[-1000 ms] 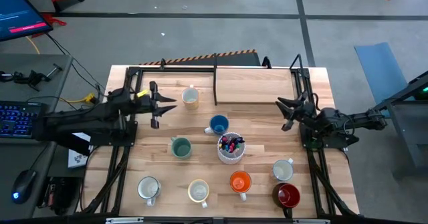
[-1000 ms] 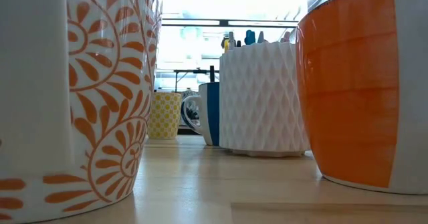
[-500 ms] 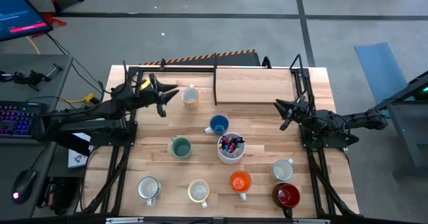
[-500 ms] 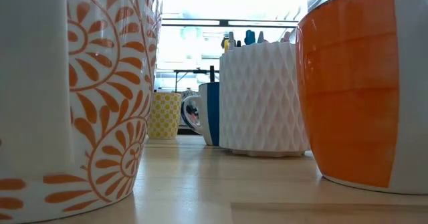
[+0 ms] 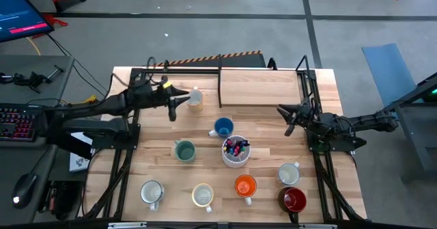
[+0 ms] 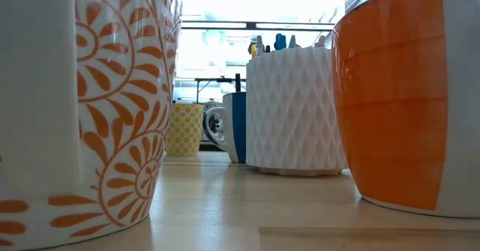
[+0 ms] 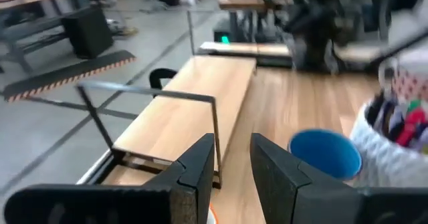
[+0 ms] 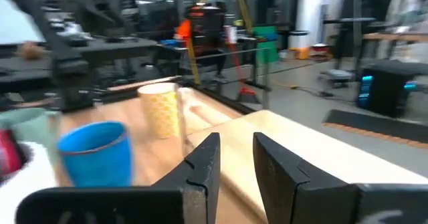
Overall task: Place coffee mugs
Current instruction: Put the yellow patterned mug on the shelf
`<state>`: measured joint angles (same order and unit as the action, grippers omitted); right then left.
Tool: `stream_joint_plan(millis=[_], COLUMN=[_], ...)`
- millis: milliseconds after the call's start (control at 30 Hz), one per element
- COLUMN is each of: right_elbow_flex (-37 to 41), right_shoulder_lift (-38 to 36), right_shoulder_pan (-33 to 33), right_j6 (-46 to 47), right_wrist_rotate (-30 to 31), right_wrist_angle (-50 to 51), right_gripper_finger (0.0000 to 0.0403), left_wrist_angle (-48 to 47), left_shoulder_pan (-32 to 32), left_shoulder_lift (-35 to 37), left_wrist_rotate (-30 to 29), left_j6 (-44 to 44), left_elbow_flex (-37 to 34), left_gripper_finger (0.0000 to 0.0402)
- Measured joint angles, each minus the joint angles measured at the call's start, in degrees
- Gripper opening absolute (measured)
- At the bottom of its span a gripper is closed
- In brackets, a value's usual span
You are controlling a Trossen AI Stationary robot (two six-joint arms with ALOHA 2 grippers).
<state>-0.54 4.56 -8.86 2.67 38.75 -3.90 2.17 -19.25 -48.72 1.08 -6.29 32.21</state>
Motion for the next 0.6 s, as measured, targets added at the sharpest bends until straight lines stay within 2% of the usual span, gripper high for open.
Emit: stream_joint_plan(millis=[100,267,600], right_elbow_flex=[0.00,0.00,-0.02], right_shoulder_lift=[0.00,0.00,0.00], right_shoulder_pan=[-0.02,-0.02,-0.02], right_j6=[0.97,2.38,1.86], right_wrist_rotate=[-4.35,-7.20,-7.73], right_wrist_angle=[-0.09,-0.09,-0.09], right_gripper_finger=[0.0075,0.0075,0.0075], left_wrist_angle=[-7.73,-20.00,-27.35], left_shoulder_pan=[0.24,-0.02,-0.02], left_shoulder_lift=[-4.48,-13.07,-26.54], left_wrist_rotate=[-0.20,-0.62,-1.57], left_j6=[-4.35,-6.54,-8.75], left_elbow_flex=[6.48,15.33,22.72], left_gripper_finger=[0.0097,0.0118,0.0161])
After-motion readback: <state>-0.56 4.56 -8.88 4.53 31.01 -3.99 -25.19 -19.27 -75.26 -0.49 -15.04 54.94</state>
